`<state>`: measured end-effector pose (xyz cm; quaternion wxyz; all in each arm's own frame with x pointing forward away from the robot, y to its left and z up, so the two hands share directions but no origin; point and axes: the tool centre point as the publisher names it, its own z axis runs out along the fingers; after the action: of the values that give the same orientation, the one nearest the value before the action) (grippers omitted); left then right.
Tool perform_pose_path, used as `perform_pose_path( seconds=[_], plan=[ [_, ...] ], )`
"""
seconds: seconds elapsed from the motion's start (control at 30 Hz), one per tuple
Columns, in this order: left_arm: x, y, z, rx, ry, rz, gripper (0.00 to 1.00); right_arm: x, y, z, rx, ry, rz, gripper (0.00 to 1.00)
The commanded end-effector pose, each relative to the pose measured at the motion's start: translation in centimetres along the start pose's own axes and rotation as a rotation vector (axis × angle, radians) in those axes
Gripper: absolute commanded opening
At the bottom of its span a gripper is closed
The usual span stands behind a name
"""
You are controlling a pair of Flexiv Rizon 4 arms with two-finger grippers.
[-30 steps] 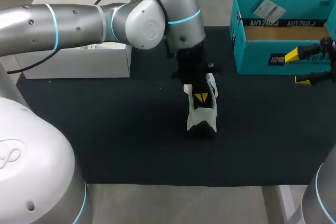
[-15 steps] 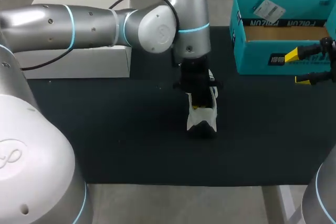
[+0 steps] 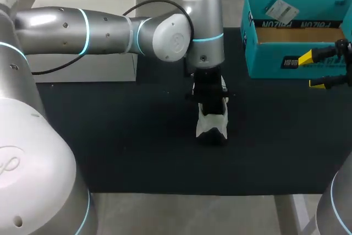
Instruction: Take the shoe out of the shoebox, open the shoe tongue, remove and reinsert the insole, then place the shoe into the shoebox
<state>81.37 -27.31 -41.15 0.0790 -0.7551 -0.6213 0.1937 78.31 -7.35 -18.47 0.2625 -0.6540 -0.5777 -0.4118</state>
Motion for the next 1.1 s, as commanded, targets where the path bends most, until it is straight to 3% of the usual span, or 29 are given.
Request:
perform_pose_path(
  seconds=[0.03, 0.3, 0.63, 0.83, 0.97, 1.1],
  plan=[
    [-0.4, 0.2, 0.5, 0.02, -0.011, 0.01, 0.0, 0.0, -0.1, 0.0, -0.001, -0.003, 0.001, 1.0],
    [-0.7, -0.2, -2.5, 0.002, -0.066, 0.034, 0.0, 0.0, -0.1, 0.0, -0.001, -0.003, 0.001, 1.0],
    [0.1, 1.6, -0.8, -0.16, 0.083, 0.012, 0.0, 0.0, -0.1, 0.0, -0.001, -0.003, 0.001, 1.0],
    [0.5, 2.0, 0.0, -0.139, 0.078, 0.004, 0.0, 0.0, -0.1, 0.0, -0.001, -0.003, 0.001, 1.0],
    [0.3, 1.3, -1.8, -0.122, 0.032, 0.02, 0.0, 0.0, -0.1, 0.0, -0.001, -0.003, 0.001, 1.0],
    [-0.5, -0.2, -3.3, -0.037, -0.038, 0.072, 0.0, 0.0, -0.1, 0.0, -0.001, -0.003, 0.001, 1.0]
  ],
)
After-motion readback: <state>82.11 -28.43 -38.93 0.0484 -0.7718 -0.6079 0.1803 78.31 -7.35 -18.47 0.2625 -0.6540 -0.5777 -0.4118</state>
